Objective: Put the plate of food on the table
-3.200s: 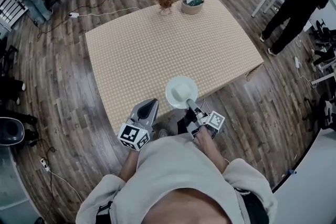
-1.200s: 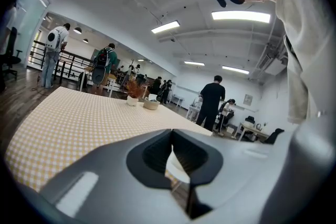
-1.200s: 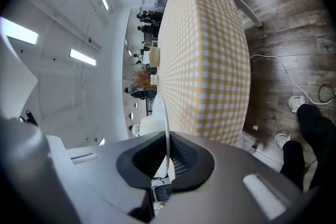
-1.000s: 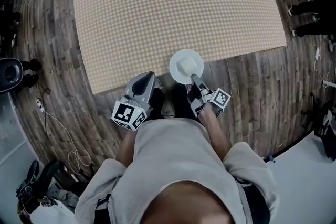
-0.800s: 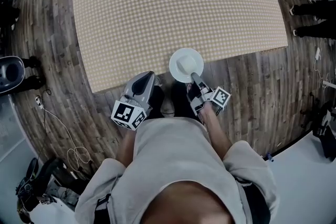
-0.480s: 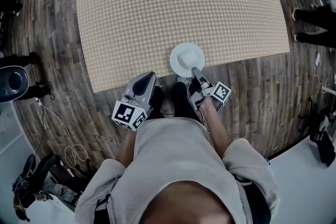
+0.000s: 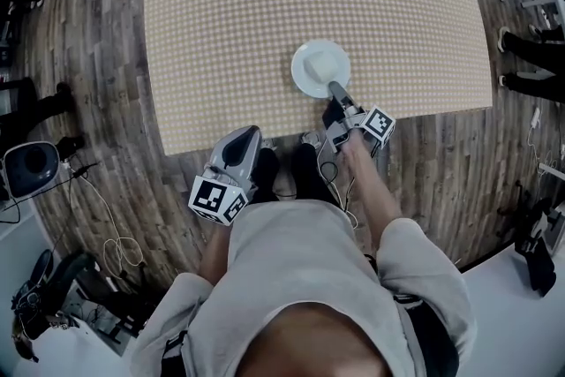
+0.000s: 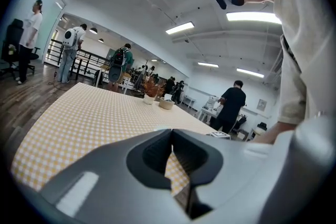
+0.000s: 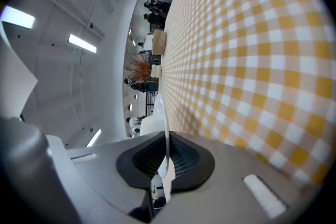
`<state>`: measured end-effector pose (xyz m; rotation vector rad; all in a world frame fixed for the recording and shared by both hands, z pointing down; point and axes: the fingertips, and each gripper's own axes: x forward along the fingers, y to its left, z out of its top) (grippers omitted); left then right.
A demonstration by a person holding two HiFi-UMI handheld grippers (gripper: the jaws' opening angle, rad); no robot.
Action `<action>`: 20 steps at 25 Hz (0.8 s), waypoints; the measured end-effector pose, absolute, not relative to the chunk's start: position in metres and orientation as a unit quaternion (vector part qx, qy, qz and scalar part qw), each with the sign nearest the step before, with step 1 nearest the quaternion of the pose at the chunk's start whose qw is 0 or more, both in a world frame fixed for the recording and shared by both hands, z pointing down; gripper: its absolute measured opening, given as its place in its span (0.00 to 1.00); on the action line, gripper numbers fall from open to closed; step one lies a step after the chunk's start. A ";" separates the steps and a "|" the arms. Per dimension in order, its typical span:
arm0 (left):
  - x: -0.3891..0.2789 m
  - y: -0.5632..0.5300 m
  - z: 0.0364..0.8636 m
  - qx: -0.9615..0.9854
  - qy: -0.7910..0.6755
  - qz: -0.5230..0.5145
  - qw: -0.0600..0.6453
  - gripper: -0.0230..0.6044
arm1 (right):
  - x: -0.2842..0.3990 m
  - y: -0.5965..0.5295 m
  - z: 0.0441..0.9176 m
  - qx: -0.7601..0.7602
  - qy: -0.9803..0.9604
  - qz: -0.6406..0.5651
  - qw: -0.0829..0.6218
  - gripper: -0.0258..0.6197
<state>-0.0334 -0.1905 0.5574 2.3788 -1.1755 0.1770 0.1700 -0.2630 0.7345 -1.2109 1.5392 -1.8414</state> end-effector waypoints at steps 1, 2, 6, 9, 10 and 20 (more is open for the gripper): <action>-0.036 -0.191 0.558 0.867 -0.432 0.064 0.240 0.05 | 0.168 -0.274 0.735 -0.438 0.560 -0.667 0.224 0.06; -0.038 -0.190 0.558 0.866 -0.434 0.064 0.241 0.05 | 0.166 -0.284 0.734 -0.436 0.562 -0.667 0.222 0.06; -0.045 -0.184 0.561 0.861 -0.441 0.065 0.247 0.05 | 0.156 -0.325 0.731 -0.417 0.579 -0.659 0.238 0.06; -0.049 -0.184 0.561 0.857 -0.447 0.064 0.249 0.05 | 0.155 -0.352 0.732 -0.417 0.575 -0.661 0.241 0.06; -0.051 -0.186 0.561 0.856 -0.449 0.064 0.248 0.05 | 0.155 -0.361 0.733 -0.419 0.572 -0.663 0.241 0.06; -0.068 -0.189 0.563 0.845 -0.468 0.068 0.250 0.05 | 0.149 -0.418 0.746 -0.442 0.542 -0.673 0.241 0.06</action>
